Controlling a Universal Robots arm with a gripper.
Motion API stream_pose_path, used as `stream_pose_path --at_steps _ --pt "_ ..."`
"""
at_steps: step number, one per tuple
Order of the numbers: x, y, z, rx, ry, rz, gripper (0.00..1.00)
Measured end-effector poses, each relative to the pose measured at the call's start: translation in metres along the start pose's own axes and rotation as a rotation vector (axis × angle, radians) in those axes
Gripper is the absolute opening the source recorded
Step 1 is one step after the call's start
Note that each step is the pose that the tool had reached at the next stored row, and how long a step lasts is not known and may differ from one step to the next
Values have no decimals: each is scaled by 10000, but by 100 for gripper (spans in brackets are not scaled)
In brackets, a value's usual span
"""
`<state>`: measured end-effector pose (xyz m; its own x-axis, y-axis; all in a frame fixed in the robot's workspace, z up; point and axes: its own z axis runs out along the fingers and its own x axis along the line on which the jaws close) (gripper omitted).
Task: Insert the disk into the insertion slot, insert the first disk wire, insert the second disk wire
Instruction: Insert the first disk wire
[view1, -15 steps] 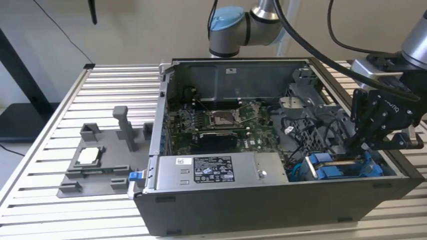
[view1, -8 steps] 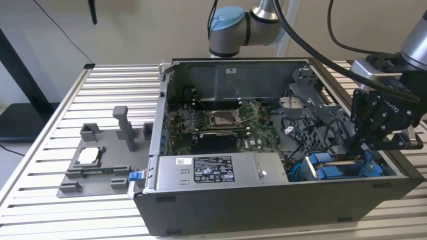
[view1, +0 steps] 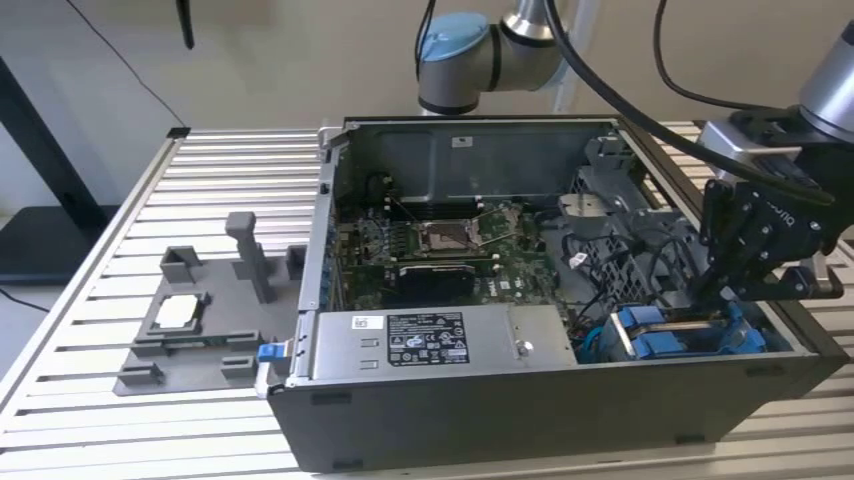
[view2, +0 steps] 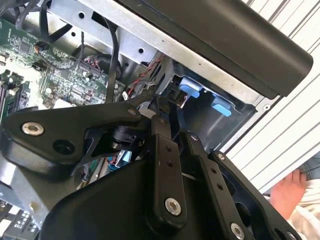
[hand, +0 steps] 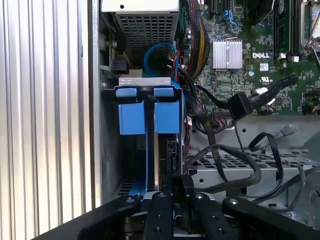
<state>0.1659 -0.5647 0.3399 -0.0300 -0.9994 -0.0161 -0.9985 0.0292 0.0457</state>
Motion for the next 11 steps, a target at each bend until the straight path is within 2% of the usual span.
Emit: stream_pose_path --at_steps 5,11 --pt "1 -2 52 1 12 7 19" --pt "1 -3 66 -1 -5 6 19"
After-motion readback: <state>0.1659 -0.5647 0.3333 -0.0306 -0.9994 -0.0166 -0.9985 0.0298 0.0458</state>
